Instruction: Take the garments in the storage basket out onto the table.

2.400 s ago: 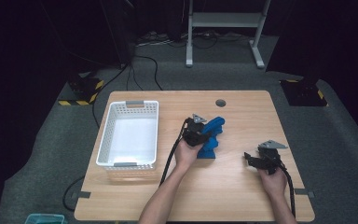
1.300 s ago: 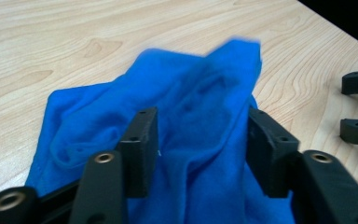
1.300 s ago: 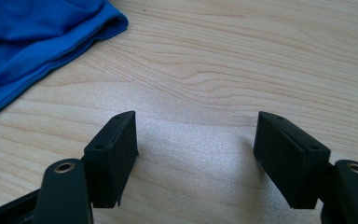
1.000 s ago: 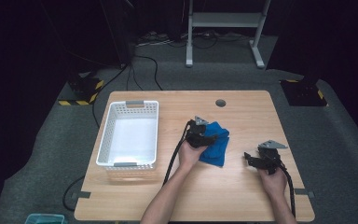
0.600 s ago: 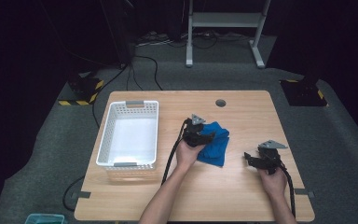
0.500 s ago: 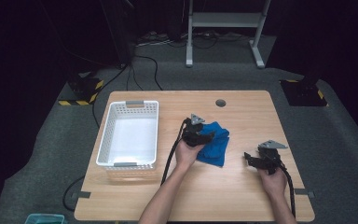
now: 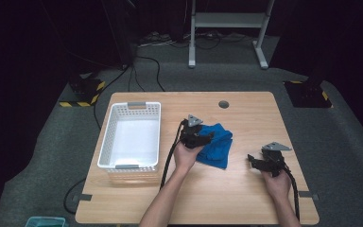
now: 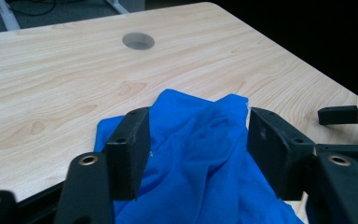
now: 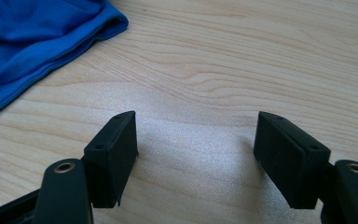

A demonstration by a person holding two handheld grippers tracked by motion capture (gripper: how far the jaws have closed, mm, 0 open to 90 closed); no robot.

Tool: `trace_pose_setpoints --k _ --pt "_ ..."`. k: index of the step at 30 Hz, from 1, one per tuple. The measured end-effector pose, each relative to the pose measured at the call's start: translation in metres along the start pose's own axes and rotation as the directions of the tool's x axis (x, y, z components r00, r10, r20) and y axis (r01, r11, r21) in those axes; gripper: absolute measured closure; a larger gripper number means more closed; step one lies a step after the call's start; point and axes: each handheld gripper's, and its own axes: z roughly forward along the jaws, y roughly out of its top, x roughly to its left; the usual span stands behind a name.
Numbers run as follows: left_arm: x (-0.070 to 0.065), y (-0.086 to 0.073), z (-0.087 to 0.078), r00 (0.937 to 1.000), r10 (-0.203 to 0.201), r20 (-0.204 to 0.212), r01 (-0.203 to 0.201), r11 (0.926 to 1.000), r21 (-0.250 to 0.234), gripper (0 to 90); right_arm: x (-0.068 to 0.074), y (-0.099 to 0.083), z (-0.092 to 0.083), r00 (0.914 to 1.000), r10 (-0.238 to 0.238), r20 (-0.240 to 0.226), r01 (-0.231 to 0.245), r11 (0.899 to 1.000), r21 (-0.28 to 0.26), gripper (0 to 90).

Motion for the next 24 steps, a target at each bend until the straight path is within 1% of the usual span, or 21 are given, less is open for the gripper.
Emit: trace_pose_setpoints --k 7,10,17,18,24 --pt "0.002 -0.001 -0.01 0.9998 0.011 -0.019 -0.011 0.9998 -0.016 41.0 0.0 0.0 0.0 1.0 0.0 0.0 0.0 1.0 0.0 30.4" --pt "0.004 -0.002 -0.012 0.9997 0.01 -0.021 -0.01 0.9999 -0.012 41.0 0.0 0.0 0.0 1.0 0.0 0.0 0.0 1.0 0.0 30.3" --pt "0.006 -0.005 -0.02 0.9997 0.008 -0.025 -0.009 0.9998 -0.019 41.2 0.0 0.0 0.0 1.0 0.0 0.0 0.0 1.0 0.0 30.4" --pt "0.006 -0.004 -0.022 0.9994 0.016 -0.031 -0.016 0.9997 -0.016 41.3 0.0 0.0 0.0 1.0 0.001 0.0 -0.001 1.0 0.0 30.4" --pt "0.006 -0.005 -0.028 0.9989 0.023 -0.041 -0.024 0.9995 -0.021 42.7 0.0 0.0 0.0 1.0 0.0 0.0 0.0 1.0 0.0 30.3"
